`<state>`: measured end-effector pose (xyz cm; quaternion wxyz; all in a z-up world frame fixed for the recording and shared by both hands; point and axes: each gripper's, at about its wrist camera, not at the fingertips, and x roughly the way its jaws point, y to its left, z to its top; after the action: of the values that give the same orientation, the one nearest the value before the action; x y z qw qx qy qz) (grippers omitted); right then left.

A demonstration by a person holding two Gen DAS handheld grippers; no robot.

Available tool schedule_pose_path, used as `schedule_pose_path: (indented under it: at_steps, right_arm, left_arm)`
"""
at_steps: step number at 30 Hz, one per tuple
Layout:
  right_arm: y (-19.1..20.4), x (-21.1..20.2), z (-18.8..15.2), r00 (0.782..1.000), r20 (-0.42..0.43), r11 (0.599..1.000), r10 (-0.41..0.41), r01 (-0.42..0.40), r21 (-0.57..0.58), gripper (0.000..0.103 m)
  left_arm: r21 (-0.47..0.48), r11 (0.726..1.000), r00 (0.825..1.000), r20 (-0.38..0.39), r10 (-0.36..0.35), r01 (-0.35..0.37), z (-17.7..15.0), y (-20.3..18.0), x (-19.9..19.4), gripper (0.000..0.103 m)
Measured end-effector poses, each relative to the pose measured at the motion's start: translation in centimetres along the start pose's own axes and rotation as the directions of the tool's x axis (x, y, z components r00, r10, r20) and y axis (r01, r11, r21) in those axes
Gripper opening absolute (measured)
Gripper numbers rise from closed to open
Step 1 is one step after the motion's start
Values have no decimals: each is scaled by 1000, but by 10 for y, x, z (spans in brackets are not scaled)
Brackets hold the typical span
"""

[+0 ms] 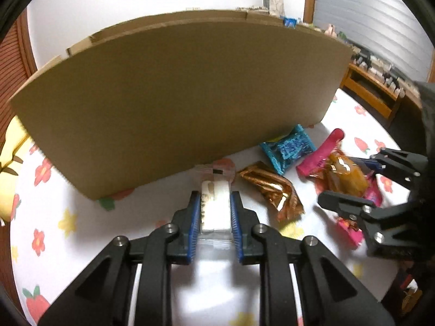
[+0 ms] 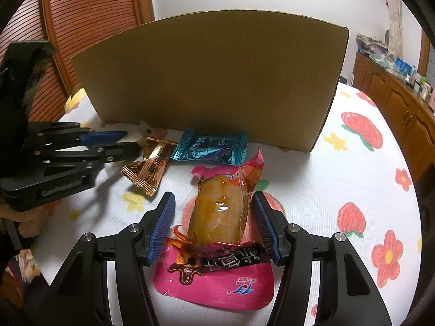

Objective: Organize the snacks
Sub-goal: 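Grasp the white wafer bar with the left gripper while the right grasps the pink candied pouch, then carry the wafer bar and pink pouch over the box with both grippers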

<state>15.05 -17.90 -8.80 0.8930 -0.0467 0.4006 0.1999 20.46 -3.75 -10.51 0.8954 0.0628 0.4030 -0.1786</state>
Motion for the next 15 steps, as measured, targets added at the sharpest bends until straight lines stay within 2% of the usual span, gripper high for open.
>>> schedule_pose_path:
  at_steps: [13, 15]
  right_arm:
    - [2, -12, 3, 999, 34, 1000, 3, -2, -16, 39]
    - [1, -15, 3, 1000, 28, 1000, 3, -3, -20, 38]
  left_arm:
    - [-26, 999, 993, 117, -32, 36, -13, 7, -65, 20]
    - [-29, 999, 991, 128, -38, 42, -13, 6, -70, 20]
